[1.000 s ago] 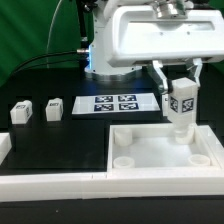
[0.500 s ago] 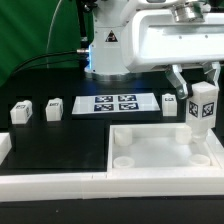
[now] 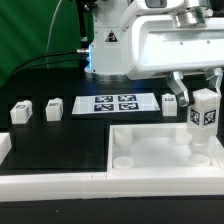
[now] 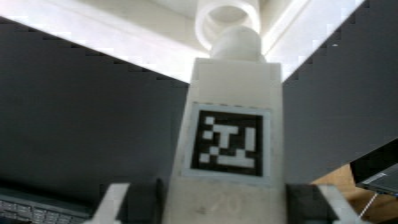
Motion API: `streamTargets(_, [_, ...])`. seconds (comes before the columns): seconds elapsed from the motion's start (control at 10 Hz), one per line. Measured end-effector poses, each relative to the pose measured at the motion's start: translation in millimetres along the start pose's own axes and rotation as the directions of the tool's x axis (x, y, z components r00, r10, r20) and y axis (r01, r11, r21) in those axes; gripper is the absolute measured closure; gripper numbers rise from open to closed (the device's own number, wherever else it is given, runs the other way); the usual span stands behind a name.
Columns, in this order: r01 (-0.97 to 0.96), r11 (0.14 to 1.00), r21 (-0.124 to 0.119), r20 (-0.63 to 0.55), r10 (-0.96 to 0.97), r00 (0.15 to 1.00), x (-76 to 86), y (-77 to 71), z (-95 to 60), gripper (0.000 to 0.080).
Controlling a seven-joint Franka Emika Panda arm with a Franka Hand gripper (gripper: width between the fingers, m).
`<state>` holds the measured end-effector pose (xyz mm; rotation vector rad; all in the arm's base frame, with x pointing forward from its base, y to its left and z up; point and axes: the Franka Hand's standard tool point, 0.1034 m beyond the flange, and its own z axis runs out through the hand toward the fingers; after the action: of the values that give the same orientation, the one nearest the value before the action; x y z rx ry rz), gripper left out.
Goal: Assemble one leg
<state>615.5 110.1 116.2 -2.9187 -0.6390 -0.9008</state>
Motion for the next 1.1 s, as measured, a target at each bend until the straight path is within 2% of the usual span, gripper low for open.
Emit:
streamTargets(0.3, [-0.007, 1.0, 0.0, 0.015, 0.007, 1.0, -9.6, 4.0, 8.2, 0.0489])
streamTargets(0.7, [-0.006, 1.0, 0.004, 0.019, 0.006, 1.0, -11.9, 1.5, 10.5, 0.0489])
streamTargets(1.1, [-0.004, 1.0, -0.003, -0.018, 0.003, 1.0, -8.9, -1.9, 13.5, 0.0489])
